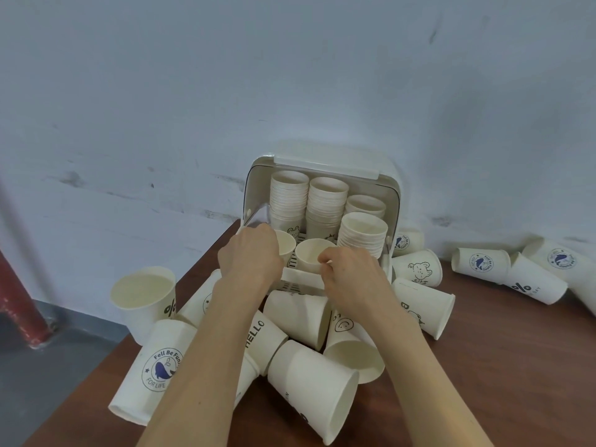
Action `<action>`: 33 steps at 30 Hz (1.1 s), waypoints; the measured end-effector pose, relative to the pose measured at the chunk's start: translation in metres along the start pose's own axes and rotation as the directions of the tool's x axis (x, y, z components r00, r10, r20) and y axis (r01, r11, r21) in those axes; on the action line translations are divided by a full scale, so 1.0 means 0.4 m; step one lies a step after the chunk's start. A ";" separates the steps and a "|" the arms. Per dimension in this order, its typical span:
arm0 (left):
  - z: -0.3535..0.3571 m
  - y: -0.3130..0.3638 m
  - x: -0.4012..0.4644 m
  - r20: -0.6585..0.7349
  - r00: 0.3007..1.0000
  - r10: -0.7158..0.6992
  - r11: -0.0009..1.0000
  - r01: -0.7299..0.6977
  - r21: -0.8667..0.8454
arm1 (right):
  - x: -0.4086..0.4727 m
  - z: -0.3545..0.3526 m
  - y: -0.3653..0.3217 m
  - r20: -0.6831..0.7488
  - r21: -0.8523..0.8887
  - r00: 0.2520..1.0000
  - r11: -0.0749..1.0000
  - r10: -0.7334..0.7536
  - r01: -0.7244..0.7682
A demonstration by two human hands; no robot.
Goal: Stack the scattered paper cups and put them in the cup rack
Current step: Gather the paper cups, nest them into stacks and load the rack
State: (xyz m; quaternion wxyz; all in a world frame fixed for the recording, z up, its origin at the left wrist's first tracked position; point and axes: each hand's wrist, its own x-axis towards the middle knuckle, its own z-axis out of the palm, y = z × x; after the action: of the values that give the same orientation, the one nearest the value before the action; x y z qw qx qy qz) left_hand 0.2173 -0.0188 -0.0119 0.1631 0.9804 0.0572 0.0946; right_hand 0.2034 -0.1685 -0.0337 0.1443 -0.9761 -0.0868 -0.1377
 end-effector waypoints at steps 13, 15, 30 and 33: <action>-0.018 0.016 -0.013 -0.028 1.000 0.012 0.999 -0.013 -0.044 | -0.008 -0.033 -0.005 0.003 0.021 0.999 0.999 0.047 -0.047; -0.027 0.027 -0.024 -0.059 0.998 0.035 0.998 -0.037 -0.046 | -0.009 -0.043 -0.003 -0.012 0.019 0.999 0.999 0.047 -0.046; -0.041 0.193 -0.143 -0.230 0.882 0.412 0.883 -0.448 -0.137 | -0.105 -0.206 0.168 -0.141 0.117 0.967 0.973 0.215 -0.199; -0.043 0.236 -0.182 -0.235 0.842 0.486 0.831 -0.529 -0.175 | -0.134 -0.247 0.235 -0.173 0.105 0.953 0.967 0.247 -0.232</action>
State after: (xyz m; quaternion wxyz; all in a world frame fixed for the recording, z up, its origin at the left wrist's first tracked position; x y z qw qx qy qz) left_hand 0.1503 -0.1126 0.0230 0.2400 0.9212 -0.2029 0.2293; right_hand 0.1483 -0.2942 0.0173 0.2078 -0.9555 0.0402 -0.2054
